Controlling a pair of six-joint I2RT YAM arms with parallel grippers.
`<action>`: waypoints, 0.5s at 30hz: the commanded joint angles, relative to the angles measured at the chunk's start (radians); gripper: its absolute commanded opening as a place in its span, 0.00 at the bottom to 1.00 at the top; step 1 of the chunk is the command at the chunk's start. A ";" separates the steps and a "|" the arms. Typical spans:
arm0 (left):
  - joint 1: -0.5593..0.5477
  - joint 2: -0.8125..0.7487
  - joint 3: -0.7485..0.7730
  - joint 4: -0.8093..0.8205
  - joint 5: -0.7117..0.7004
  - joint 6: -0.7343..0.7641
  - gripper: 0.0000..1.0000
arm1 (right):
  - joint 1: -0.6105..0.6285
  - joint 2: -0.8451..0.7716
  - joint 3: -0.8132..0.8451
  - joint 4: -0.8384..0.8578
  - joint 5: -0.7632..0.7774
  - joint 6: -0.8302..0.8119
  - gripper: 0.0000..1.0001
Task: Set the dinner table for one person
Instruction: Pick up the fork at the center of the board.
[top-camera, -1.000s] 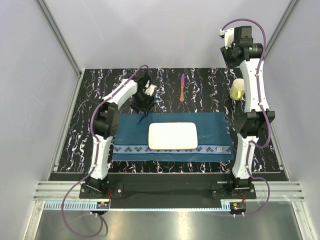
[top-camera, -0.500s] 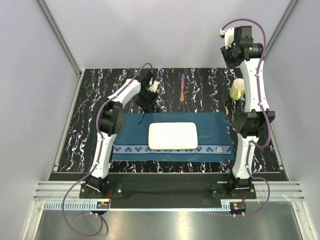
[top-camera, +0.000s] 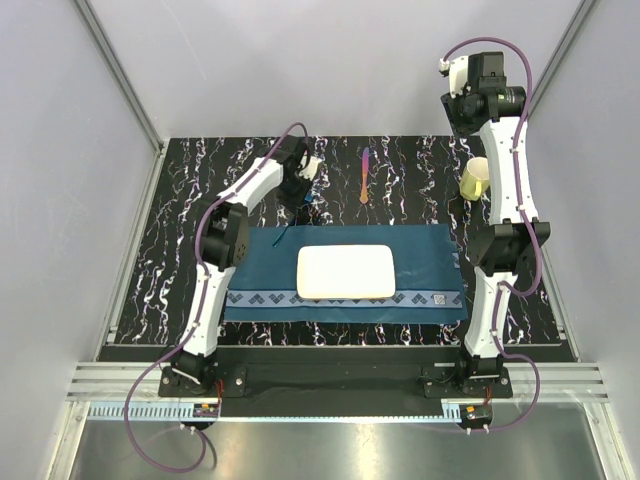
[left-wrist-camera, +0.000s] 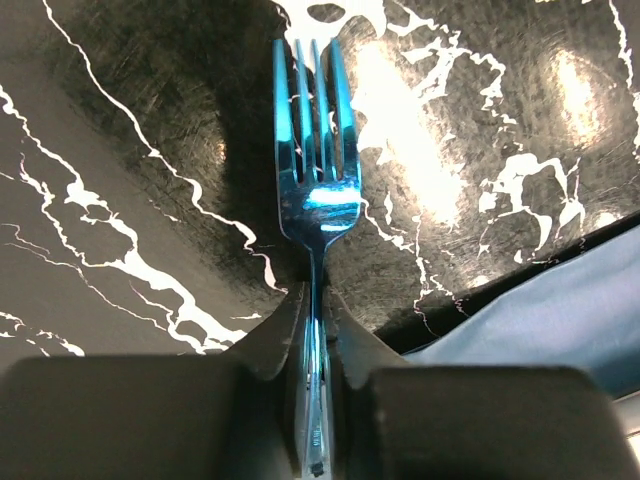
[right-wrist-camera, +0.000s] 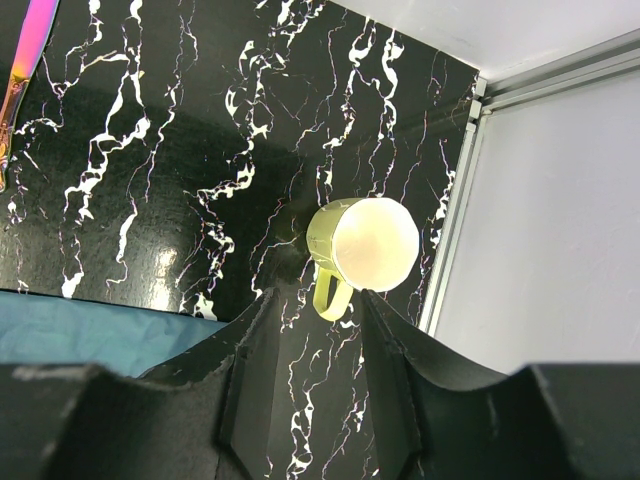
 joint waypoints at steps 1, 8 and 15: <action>-0.006 0.020 0.000 0.020 0.004 0.003 0.07 | 0.013 -0.048 0.032 0.010 0.016 -0.002 0.44; -0.006 0.003 -0.025 0.035 -0.004 0.003 0.00 | 0.013 -0.048 0.037 0.010 0.016 -0.002 0.45; 0.000 -0.076 -0.054 0.035 -0.058 -0.020 0.00 | 0.013 -0.047 0.036 0.009 0.012 -0.001 0.44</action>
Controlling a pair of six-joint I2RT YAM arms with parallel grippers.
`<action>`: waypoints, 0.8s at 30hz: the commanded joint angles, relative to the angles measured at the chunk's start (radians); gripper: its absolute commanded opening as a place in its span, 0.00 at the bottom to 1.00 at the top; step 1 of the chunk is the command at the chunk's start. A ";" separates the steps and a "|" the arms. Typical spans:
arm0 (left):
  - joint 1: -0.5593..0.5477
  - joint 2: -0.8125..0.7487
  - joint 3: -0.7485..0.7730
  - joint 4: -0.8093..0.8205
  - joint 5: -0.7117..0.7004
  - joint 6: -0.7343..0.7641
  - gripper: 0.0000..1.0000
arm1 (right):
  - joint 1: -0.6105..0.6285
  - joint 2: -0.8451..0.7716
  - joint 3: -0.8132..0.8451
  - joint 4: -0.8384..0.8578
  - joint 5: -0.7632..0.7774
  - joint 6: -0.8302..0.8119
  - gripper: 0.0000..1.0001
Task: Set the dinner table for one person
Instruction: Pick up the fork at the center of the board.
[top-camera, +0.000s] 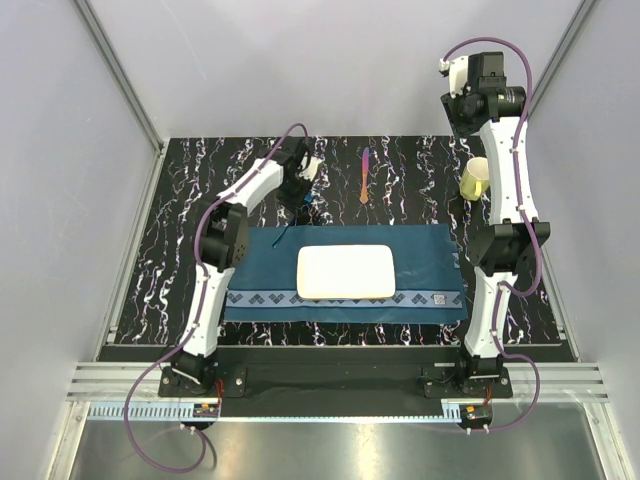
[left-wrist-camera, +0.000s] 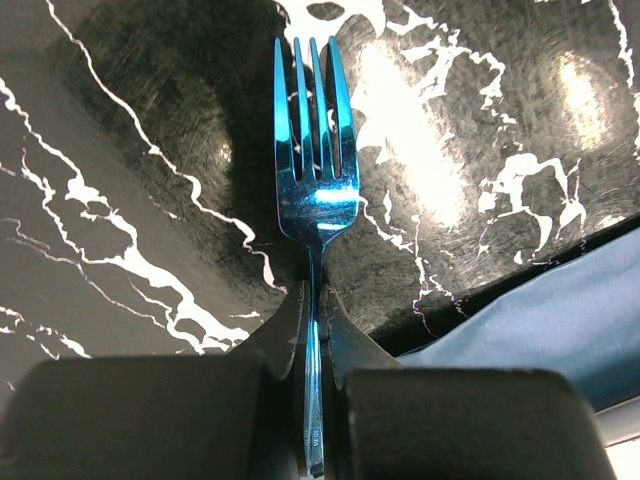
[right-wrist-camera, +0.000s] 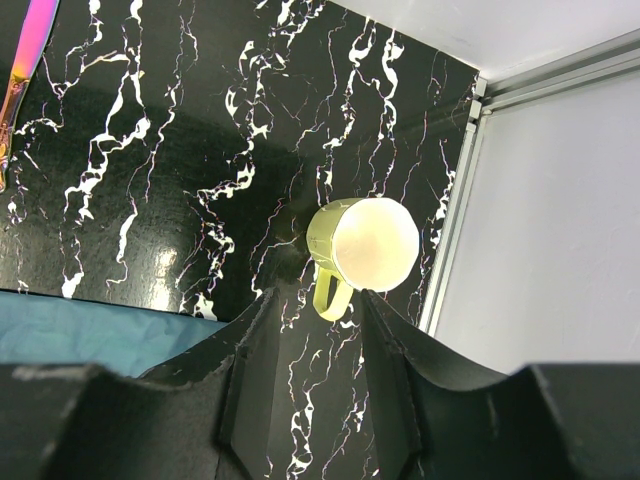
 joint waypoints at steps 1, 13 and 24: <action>0.004 -0.076 -0.042 0.013 -0.056 -0.022 0.00 | 0.013 -0.047 0.036 0.009 0.009 -0.001 0.44; 0.011 -0.299 -0.211 0.047 -0.110 -0.096 0.00 | 0.011 -0.048 0.023 0.002 -0.028 0.005 0.44; 0.024 -0.475 -0.505 0.111 -0.126 -0.350 0.00 | 0.016 -0.056 -0.038 -0.002 -0.054 0.007 0.44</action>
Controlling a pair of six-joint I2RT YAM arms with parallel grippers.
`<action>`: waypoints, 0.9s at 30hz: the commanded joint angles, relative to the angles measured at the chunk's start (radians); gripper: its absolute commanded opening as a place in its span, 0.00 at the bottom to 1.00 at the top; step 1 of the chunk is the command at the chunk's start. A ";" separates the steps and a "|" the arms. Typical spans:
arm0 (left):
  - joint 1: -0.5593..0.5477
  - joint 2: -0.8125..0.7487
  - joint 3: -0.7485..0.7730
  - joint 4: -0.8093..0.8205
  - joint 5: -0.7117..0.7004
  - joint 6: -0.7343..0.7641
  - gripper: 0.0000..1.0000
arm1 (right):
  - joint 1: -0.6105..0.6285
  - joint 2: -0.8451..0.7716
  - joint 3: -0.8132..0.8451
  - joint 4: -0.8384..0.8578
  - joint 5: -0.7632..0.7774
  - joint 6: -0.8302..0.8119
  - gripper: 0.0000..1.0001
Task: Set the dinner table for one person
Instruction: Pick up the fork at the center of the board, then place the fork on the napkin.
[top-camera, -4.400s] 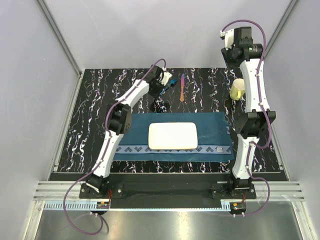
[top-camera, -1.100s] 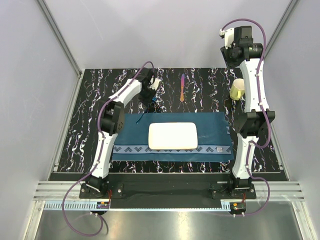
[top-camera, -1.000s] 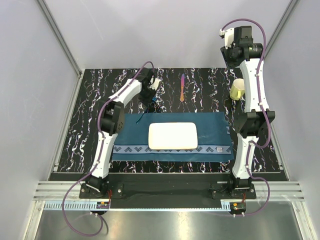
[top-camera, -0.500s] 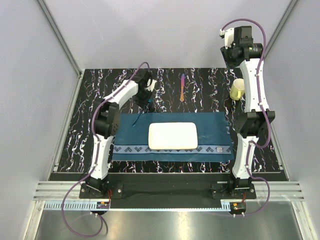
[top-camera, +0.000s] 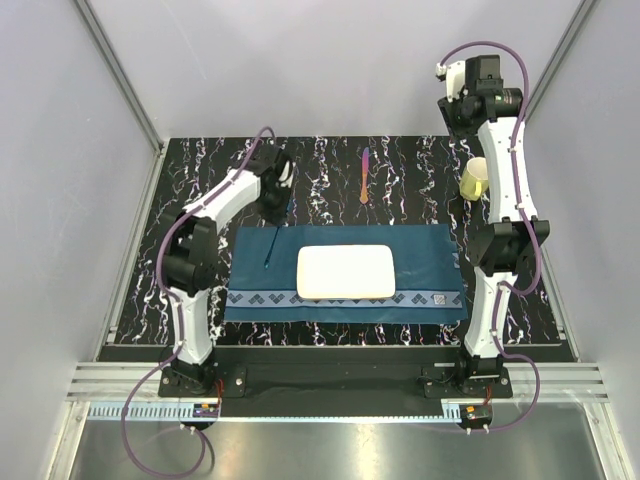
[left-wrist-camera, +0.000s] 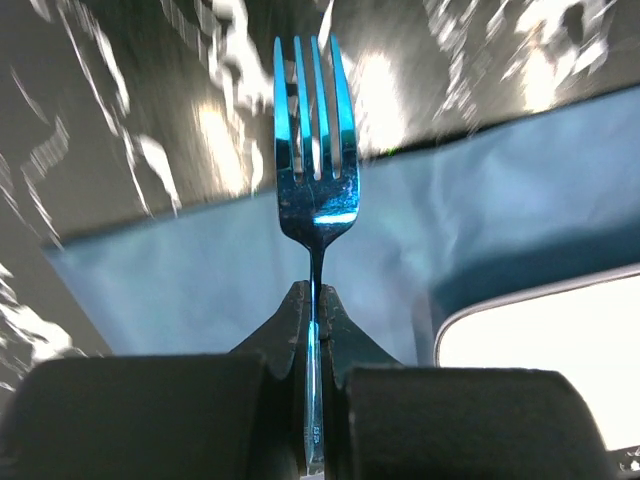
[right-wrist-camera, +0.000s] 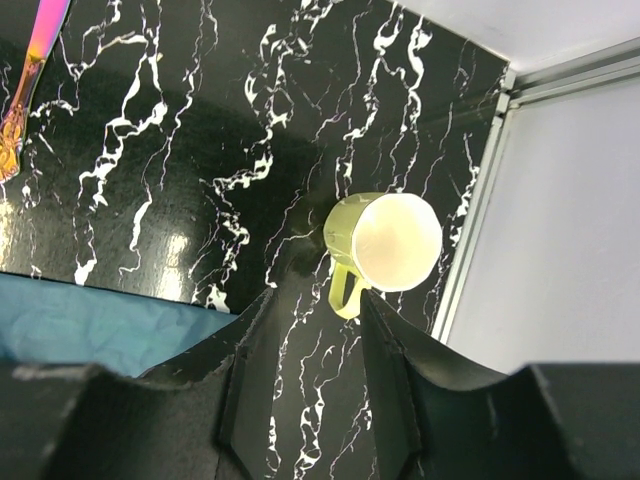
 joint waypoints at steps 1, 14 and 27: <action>0.011 -0.093 -0.116 0.066 -0.023 -0.114 0.00 | 0.015 -0.057 -0.016 -0.001 -0.024 0.004 0.44; 0.022 -0.234 -0.371 0.140 -0.069 -0.228 0.00 | 0.033 -0.090 -0.072 -0.001 -0.016 0.004 0.44; -0.029 -0.213 -0.460 0.223 -0.054 -0.226 0.00 | 0.049 -0.155 -0.116 -0.003 -0.007 0.006 0.44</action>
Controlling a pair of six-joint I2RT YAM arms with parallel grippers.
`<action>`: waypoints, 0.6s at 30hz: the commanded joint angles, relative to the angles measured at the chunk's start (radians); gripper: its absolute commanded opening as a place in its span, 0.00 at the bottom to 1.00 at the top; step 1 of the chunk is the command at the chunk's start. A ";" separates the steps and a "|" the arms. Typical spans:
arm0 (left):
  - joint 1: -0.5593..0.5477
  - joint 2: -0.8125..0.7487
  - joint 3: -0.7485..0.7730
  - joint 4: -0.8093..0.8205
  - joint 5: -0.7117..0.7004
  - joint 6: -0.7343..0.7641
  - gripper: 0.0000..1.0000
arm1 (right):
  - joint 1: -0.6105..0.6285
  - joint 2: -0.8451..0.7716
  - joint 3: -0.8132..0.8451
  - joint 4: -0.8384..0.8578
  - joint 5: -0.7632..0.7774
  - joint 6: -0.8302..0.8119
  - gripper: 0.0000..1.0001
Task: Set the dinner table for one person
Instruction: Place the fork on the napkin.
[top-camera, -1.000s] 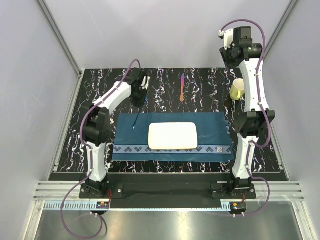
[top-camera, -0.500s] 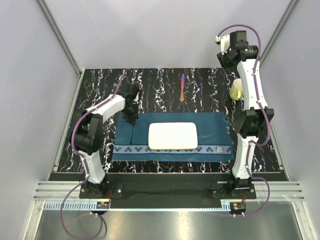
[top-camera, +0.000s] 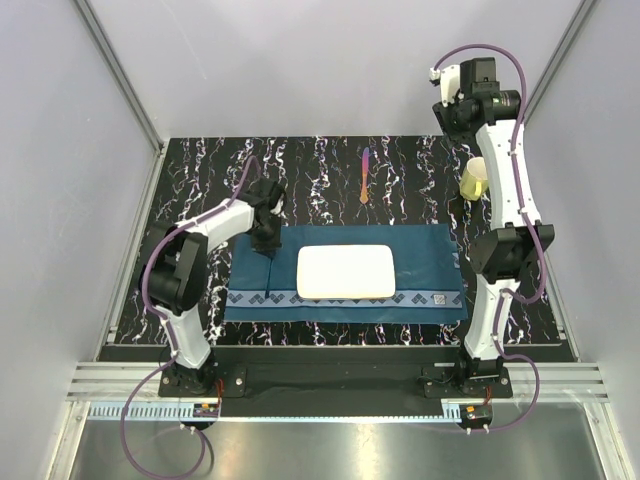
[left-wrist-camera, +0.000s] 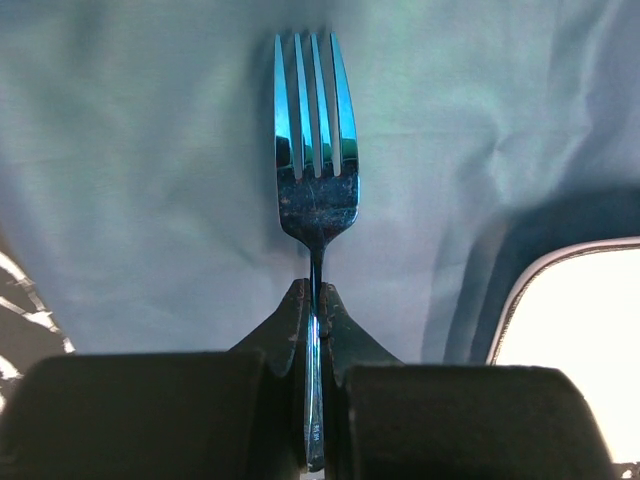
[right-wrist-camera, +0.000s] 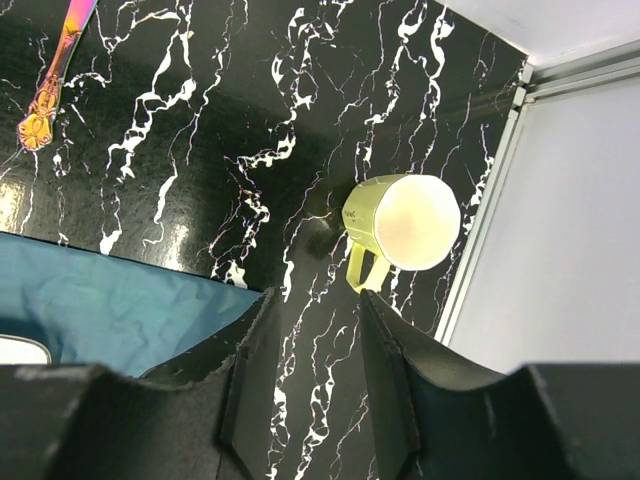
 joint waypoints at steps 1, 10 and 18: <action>-0.010 -0.013 -0.029 0.069 -0.004 -0.006 0.00 | 0.017 -0.076 -0.002 0.000 -0.007 0.006 0.44; -0.010 0.010 -0.052 0.086 0.002 -0.015 0.00 | 0.032 -0.065 0.021 0.003 0.001 -0.001 0.44; -0.013 0.059 -0.020 0.082 0.002 -0.015 0.00 | 0.034 -0.063 0.024 0.002 0.010 -0.005 0.44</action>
